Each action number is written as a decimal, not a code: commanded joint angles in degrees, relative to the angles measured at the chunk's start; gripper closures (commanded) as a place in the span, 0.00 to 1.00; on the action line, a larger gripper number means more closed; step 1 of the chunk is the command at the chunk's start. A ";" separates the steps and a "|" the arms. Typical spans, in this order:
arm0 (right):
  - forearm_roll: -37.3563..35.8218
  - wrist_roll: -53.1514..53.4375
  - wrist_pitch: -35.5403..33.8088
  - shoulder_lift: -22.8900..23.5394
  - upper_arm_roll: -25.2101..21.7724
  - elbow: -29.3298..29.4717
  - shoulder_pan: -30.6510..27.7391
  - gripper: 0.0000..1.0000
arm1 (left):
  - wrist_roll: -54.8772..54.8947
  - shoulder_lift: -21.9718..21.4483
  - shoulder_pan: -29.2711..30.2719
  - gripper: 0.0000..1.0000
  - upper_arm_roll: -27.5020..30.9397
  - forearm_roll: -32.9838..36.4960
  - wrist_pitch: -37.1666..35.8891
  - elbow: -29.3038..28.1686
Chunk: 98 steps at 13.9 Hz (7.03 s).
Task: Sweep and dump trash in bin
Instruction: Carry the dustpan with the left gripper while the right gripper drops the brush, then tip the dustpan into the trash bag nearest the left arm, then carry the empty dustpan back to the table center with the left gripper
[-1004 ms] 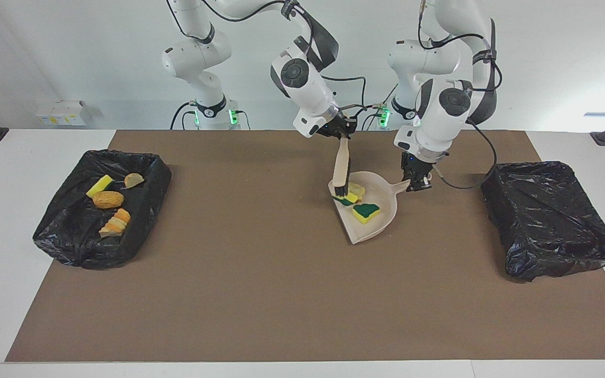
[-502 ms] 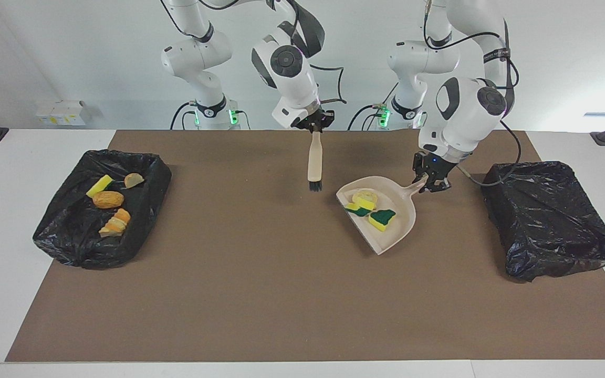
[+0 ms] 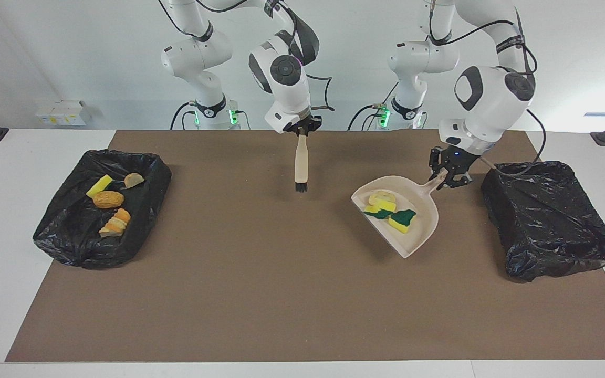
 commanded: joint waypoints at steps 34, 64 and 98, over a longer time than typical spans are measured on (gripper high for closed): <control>-23.62 -44.28 -25.65 2.19 -3.87 35.95 -35.88 0.00 | 17.17 16.95 7.10 1.00 -0.85 72.50 -13.44 31.66; -16.77 -35.49 -22.39 -1.85 -3.78 32.44 -42.67 0.00 | -45.92 12.99 -16.99 1.00 -2.61 17.86 -25.58 31.32; -16.77 -35.57 -22.39 -1.85 -3.78 32.44 -42.67 0.00 | -93.40 29.18 -39.08 0.05 -2.52 11.53 9.41 23.84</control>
